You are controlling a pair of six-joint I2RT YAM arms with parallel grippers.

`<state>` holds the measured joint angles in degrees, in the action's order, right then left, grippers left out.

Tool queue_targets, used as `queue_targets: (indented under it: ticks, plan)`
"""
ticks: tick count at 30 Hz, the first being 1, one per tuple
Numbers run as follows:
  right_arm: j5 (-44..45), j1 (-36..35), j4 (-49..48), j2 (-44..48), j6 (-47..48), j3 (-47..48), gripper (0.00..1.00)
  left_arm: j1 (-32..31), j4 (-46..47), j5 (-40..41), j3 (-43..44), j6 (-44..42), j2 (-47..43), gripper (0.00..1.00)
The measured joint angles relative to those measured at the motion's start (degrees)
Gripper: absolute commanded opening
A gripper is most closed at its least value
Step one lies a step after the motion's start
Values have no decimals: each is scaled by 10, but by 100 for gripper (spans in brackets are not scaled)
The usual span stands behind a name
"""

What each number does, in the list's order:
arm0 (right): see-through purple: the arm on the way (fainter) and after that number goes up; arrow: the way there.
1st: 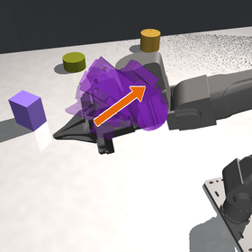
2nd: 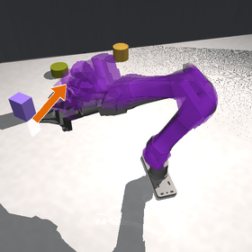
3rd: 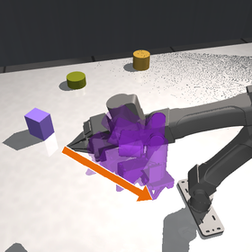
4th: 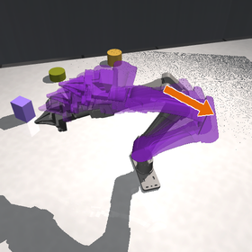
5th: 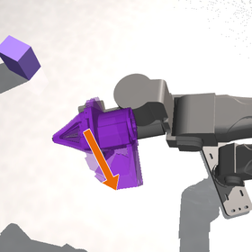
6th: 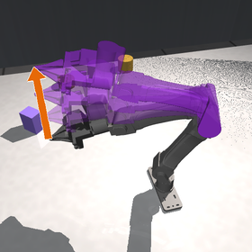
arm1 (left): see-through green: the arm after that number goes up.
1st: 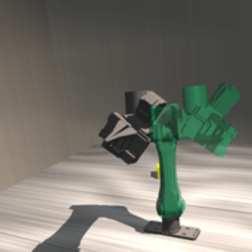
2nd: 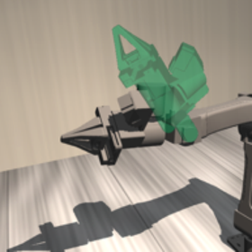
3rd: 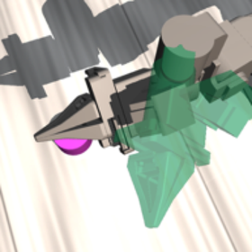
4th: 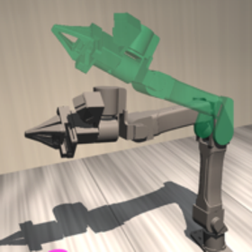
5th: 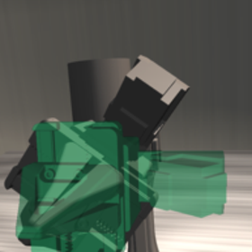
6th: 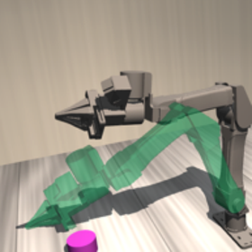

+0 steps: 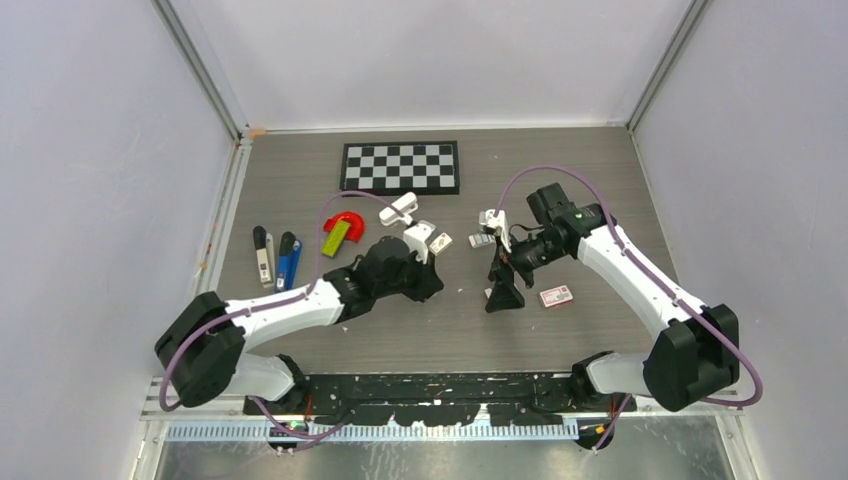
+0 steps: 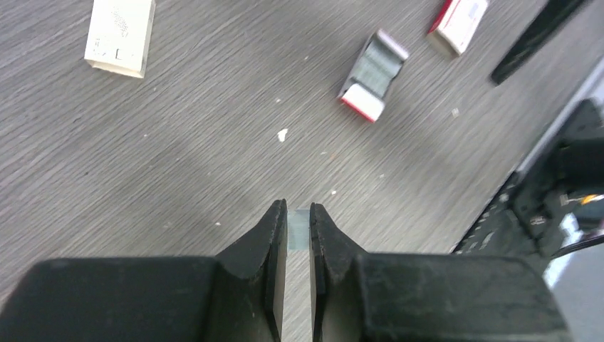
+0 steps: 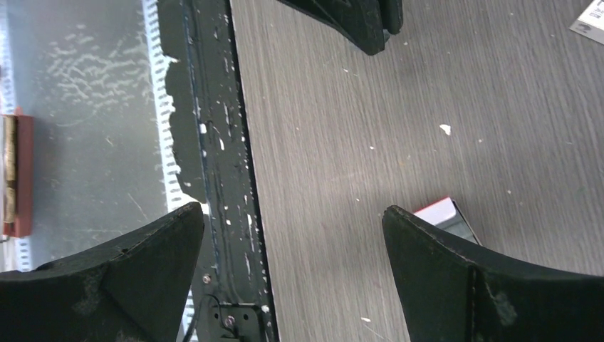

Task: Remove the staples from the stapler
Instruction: Pick up the staple from the center of the board.

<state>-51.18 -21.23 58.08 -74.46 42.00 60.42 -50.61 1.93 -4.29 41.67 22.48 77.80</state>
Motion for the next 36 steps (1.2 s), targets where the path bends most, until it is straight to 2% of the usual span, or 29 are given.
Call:
queue_targets:
  ticks: [8, 17, 23, 36]
  plan:
    - [-67, 0, -65, -4, -82, -19, 100, 1, 193, -12, -93, 129, -55, 4]
    - [-134, 0, -186, -4, -229, -47, 99, 13, 355, -22, -137, 232, -64, 4]
    - [-148, 0, -294, -4, -348, -76, 100, 16, 438, -16, -152, 284, -64, 4]
    - [-176, 23, -405, 2, -481, -84, 99, 17, 579, 43, -217, 370, -64, 4]
